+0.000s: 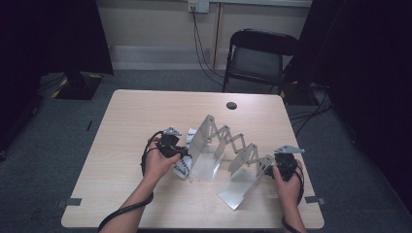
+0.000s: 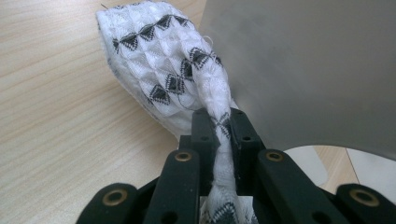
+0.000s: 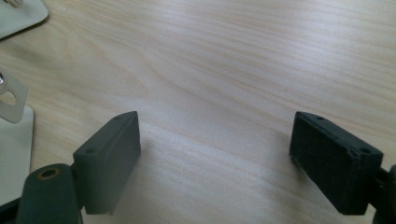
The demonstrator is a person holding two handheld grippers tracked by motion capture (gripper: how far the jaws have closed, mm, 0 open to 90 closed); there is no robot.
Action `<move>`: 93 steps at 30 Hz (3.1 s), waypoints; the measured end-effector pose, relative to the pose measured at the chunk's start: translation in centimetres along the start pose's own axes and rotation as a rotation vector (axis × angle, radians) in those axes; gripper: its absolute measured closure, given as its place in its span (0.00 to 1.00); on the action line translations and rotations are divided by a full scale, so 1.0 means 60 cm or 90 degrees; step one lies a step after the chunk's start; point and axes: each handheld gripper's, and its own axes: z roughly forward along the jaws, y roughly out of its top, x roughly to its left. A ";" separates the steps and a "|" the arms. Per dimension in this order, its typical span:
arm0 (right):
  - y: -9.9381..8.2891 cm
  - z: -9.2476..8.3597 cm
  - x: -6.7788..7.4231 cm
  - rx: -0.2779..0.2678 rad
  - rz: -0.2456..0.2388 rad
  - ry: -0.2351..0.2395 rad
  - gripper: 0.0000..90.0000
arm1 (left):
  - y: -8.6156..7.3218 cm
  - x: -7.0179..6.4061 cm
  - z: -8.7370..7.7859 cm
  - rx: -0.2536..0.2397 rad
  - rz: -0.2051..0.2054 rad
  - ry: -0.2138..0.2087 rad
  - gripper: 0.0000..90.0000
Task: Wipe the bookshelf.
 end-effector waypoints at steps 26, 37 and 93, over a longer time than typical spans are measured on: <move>0.000 0.000 0.001 0.000 -0.002 0.001 0.18 | 0.018 0.002 -0.020 -0.001 -0.004 0.005 0.92; 0.000 0.000 0.002 0.000 -0.001 0.001 0.17 | 0.091 -0.023 -0.076 -0.029 0.019 -0.001 0.92; 0.001 0.001 0.006 0.001 -0.001 0.002 0.17 | 0.040 -0.017 -0.025 0.002 -0.003 -0.008 0.91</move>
